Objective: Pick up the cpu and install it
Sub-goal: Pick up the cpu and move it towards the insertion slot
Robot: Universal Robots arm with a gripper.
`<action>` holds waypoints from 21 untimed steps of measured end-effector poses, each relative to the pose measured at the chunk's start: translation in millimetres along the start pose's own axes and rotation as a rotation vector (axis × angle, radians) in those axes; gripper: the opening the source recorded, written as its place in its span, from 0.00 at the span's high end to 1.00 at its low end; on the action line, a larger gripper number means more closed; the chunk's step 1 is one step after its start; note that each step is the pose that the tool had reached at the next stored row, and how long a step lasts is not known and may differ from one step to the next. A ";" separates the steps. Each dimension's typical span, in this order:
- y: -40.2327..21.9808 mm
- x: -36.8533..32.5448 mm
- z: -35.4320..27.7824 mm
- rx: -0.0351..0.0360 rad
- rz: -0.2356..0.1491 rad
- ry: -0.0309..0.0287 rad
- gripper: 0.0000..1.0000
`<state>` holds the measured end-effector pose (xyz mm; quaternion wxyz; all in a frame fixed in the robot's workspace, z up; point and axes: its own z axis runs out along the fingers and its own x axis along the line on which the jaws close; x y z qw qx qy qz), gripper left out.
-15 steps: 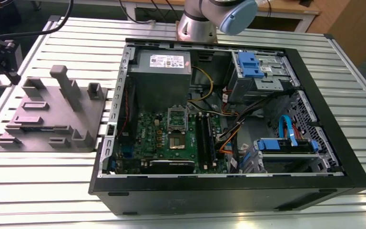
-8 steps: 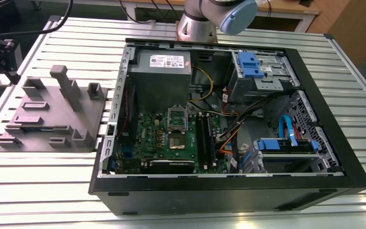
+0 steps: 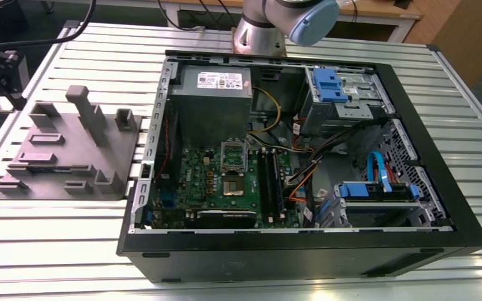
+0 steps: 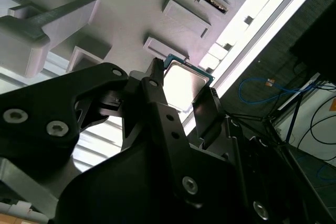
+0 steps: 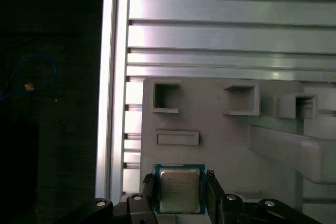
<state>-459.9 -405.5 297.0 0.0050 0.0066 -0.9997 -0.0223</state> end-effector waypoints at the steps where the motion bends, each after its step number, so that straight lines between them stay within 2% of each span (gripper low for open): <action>1: 0.0 0.0 -0.2 0.0000 0.000 0.0000 0.53; 21: 0.4 0.1 -8.9 0.0000 0.000 0.0000 0.53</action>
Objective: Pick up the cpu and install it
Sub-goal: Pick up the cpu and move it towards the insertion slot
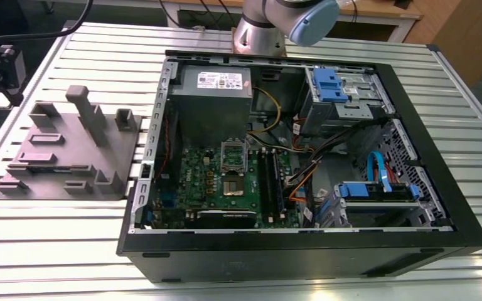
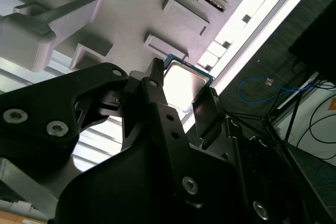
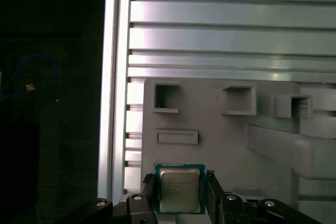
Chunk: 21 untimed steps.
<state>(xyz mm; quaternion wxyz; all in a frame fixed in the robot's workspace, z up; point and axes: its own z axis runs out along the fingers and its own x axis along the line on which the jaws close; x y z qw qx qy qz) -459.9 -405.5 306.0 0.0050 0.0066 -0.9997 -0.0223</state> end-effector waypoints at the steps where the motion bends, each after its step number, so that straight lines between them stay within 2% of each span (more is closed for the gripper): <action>1: 0.0 0.0 -0.5 0.0000 0.000 -0.0001 0.53; 14: 0.3 0.0 -5.8 0.0000 0.000 0.0001 0.53; 21: 0.3 0.1 -6.1 0.0000 0.000 0.0000 0.53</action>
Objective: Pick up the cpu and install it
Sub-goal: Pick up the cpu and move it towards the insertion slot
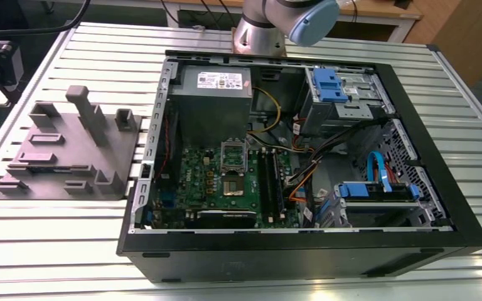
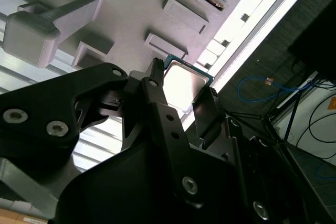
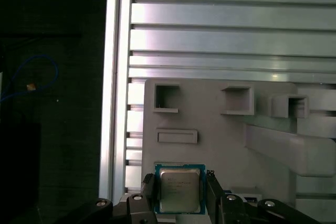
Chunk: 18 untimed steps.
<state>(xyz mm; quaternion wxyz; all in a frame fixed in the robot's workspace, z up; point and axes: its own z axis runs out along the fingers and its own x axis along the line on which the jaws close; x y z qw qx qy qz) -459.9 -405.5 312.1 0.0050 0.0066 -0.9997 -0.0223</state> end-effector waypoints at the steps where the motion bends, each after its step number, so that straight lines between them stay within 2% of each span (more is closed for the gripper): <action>1: 0.0 0.0 0.0 0.0000 0.000 0.0000 0.53; 8: 0.1 0.0 -1.6 0.0003 0.000 0.0005 0.53; 18: 0.8 0.2 -16.7 0.0000 0.000 0.0000 0.53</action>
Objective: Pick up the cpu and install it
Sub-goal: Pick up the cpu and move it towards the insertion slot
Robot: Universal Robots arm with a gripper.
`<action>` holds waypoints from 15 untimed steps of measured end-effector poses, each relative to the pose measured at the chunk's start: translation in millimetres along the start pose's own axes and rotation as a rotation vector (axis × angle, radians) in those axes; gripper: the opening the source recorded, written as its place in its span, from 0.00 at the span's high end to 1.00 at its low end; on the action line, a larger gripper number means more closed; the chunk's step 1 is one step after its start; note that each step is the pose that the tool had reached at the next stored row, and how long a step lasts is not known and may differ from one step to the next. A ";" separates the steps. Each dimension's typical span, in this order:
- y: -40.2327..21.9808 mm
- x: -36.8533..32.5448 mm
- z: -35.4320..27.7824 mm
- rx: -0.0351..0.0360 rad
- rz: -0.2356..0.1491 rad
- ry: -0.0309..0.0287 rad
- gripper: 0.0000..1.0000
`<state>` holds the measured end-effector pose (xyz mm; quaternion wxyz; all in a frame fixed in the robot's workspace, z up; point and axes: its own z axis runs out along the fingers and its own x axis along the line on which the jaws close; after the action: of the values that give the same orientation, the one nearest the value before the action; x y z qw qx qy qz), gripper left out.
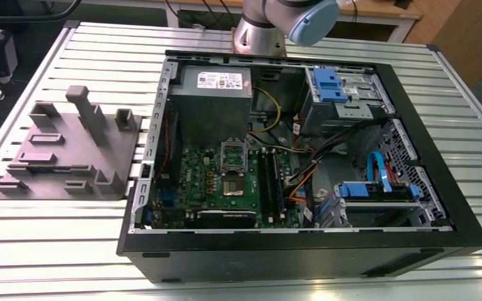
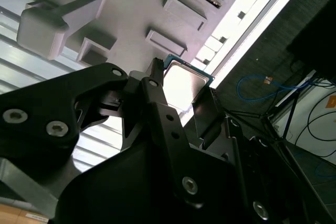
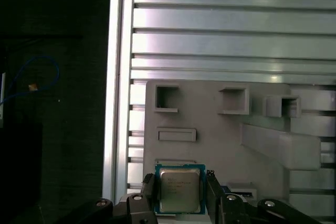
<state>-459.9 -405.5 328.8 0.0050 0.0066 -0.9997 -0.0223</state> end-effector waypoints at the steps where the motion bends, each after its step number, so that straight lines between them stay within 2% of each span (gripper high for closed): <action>1: 0.0 0.0 -0.3 -0.0001 0.000 -0.0001 0.53; 9: 0.0 0.0 -0.6 -0.0002 0.000 0.0000 0.53; 15: 0.1 0.0 -3.1 -0.0001 0.000 0.0001 0.53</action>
<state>-459.9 -405.5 331.9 0.0050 0.0066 -0.9997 -0.0223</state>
